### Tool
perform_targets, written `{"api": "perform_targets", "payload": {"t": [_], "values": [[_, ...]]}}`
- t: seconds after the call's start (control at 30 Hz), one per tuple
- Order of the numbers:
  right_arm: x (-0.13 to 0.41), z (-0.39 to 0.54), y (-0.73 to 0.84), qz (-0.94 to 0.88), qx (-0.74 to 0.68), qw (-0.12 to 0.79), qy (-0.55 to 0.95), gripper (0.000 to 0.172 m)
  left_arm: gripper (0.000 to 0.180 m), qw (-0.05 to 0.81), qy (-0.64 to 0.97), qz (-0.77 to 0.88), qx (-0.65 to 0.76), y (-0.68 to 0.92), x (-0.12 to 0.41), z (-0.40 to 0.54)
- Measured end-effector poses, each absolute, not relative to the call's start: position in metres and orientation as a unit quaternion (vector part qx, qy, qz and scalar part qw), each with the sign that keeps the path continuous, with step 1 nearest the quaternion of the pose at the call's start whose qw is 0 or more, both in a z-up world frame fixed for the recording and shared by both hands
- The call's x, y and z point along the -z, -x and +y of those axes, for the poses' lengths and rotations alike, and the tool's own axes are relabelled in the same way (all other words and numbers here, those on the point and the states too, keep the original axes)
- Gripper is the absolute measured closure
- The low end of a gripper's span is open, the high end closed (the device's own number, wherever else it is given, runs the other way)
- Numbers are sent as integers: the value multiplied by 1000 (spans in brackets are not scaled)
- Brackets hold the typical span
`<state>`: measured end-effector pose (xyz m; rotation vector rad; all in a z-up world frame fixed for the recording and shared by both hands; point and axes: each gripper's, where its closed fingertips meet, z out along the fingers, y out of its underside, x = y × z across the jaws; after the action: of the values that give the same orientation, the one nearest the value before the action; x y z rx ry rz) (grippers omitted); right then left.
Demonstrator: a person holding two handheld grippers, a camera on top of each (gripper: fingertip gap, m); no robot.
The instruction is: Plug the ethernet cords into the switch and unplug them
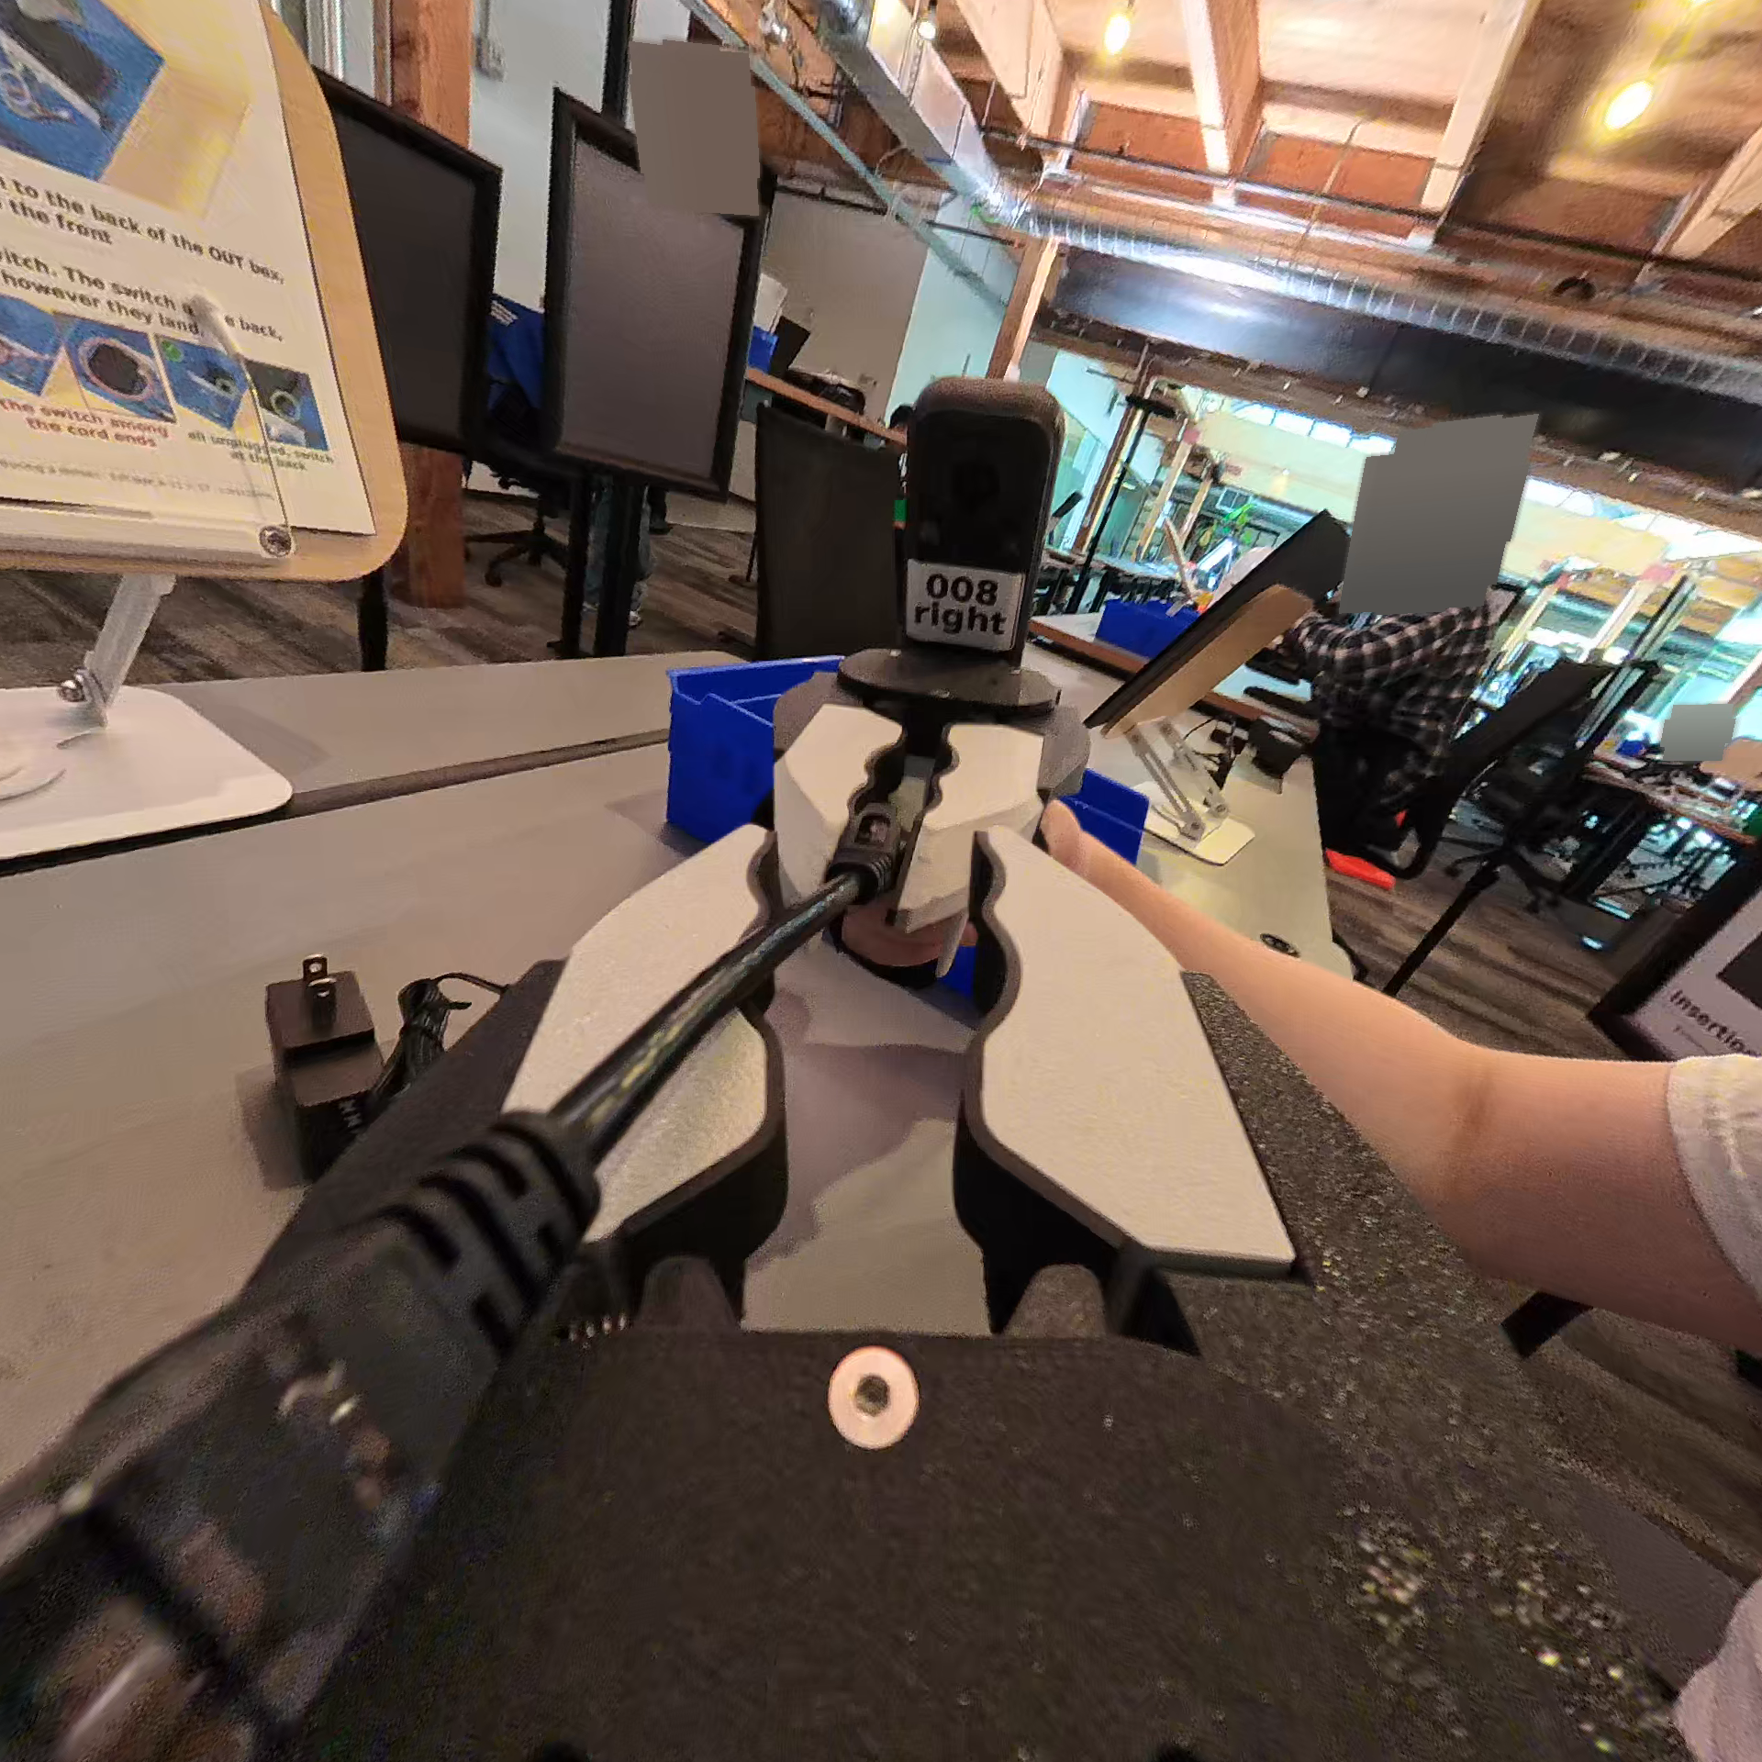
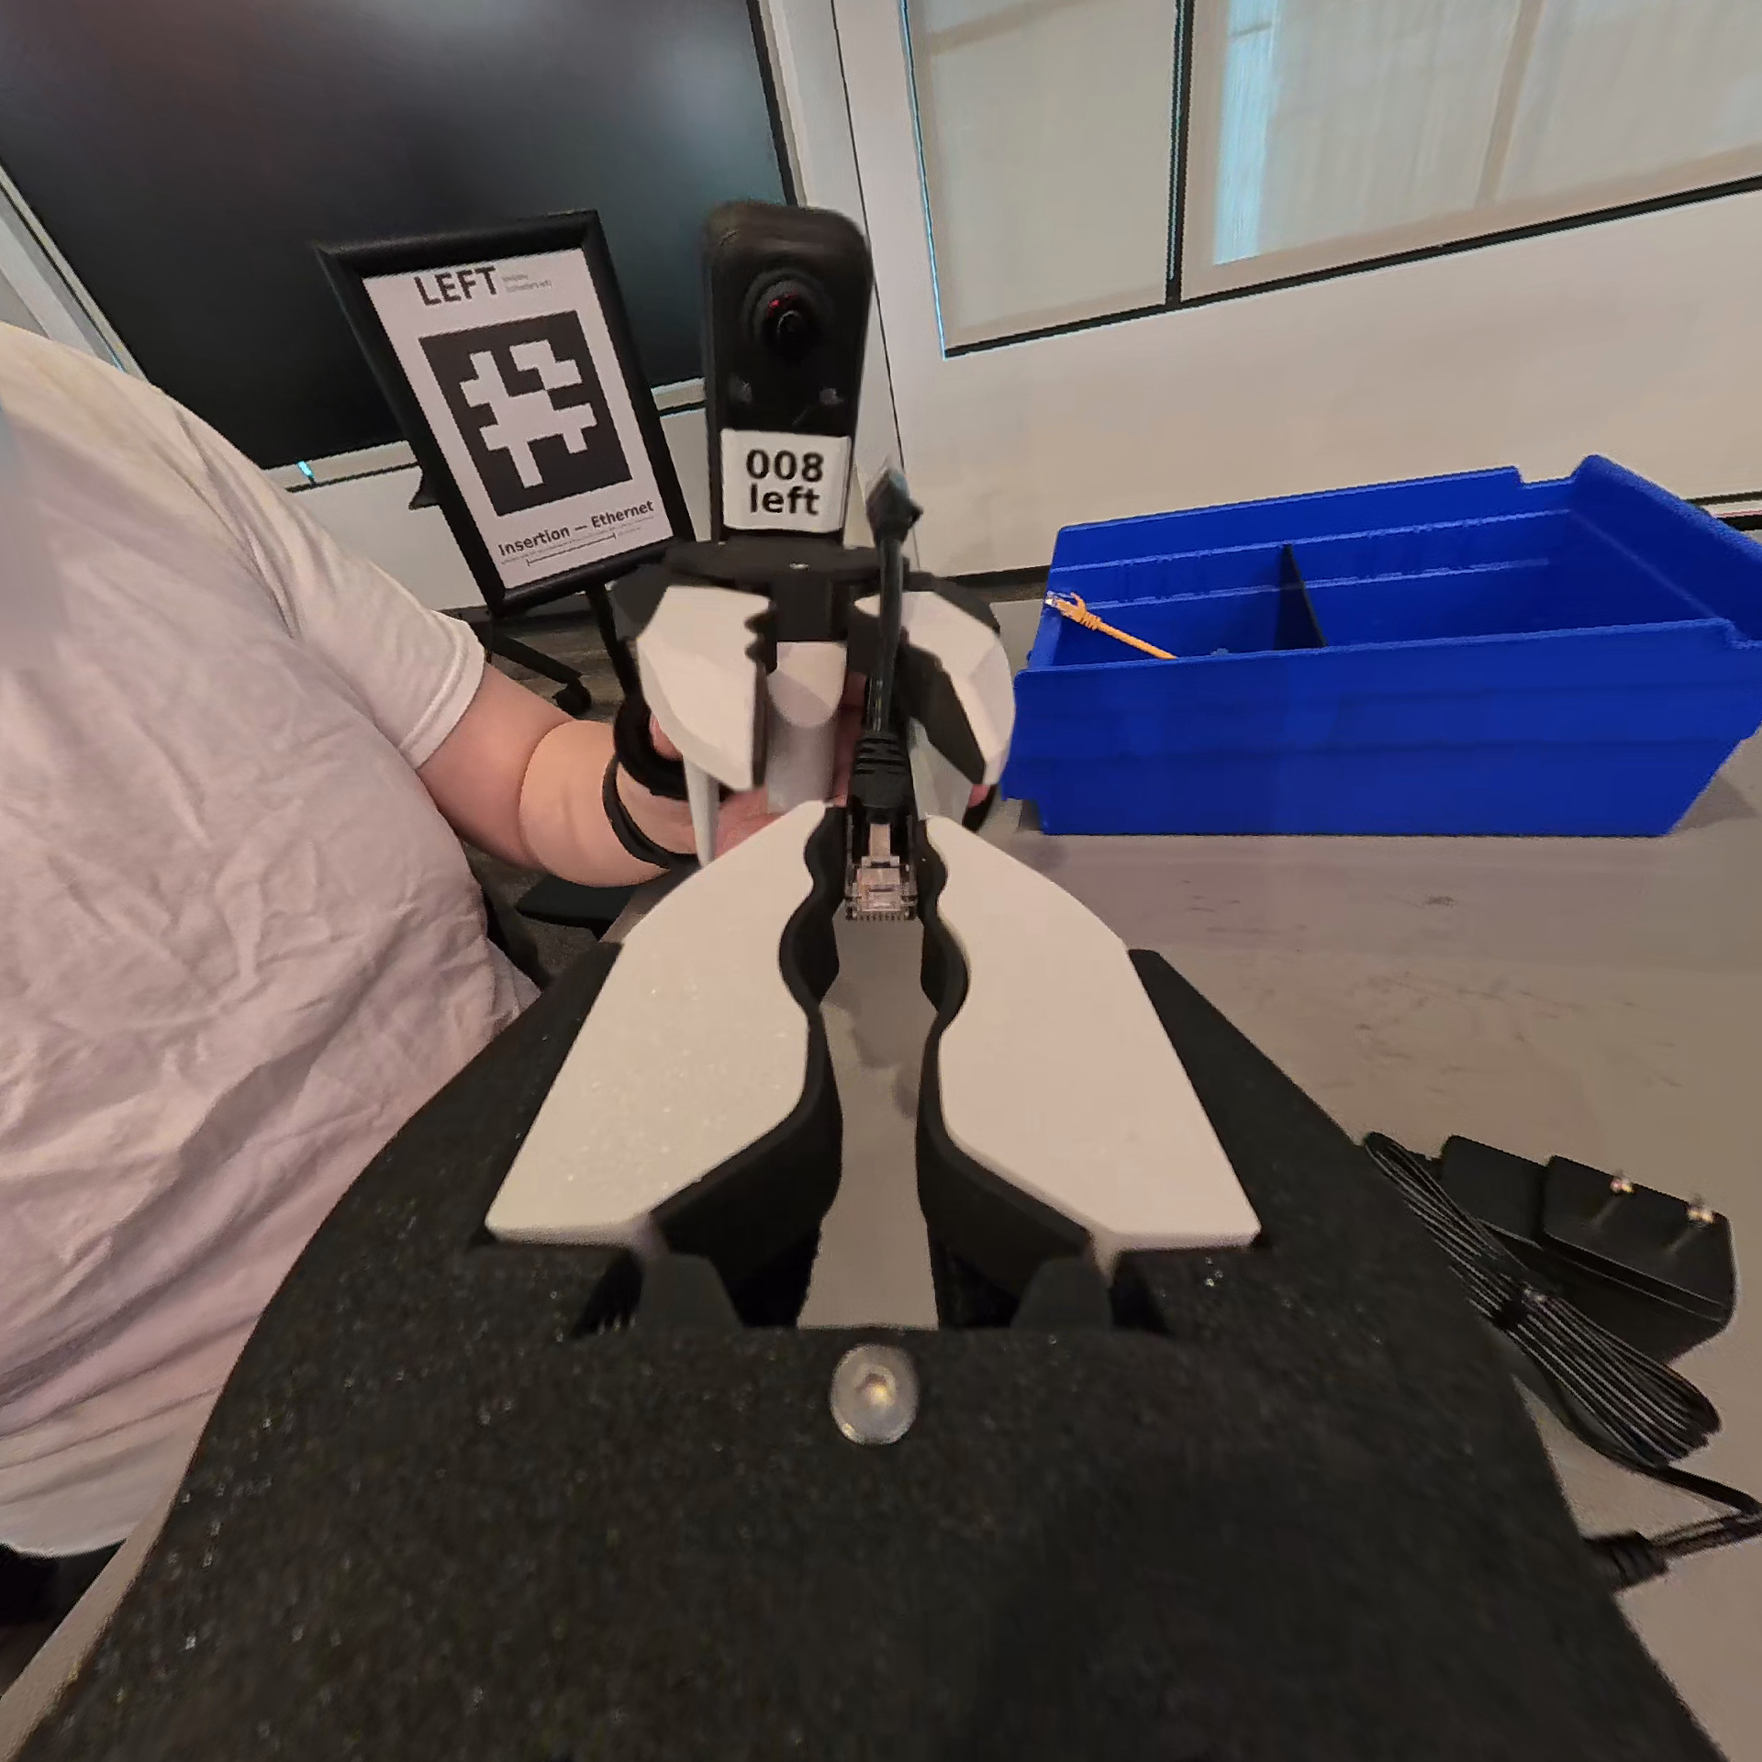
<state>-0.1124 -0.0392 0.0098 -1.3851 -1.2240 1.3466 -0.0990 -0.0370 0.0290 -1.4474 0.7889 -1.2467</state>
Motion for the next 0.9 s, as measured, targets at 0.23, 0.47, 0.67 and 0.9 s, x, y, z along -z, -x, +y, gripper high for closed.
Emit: {"api": "perform_targets", "payload": {"t": [0.23,0.47,0.67,0.9], "values": [[-10,-47,119,-506,-530,409,544,159,172,521,594,340,509,103,-34,-40],[-14,-45,123,-497,-530,423,542,156,179,534,587,332,510,107,-42,-40],[-15,-41,120,-494,-522,439,540,157,179,547,580,335,502,111,-49,-40],[-20,-41,119,-489,-527,453,527,157,180,542,583,331,508,112,-49,-40]]}}
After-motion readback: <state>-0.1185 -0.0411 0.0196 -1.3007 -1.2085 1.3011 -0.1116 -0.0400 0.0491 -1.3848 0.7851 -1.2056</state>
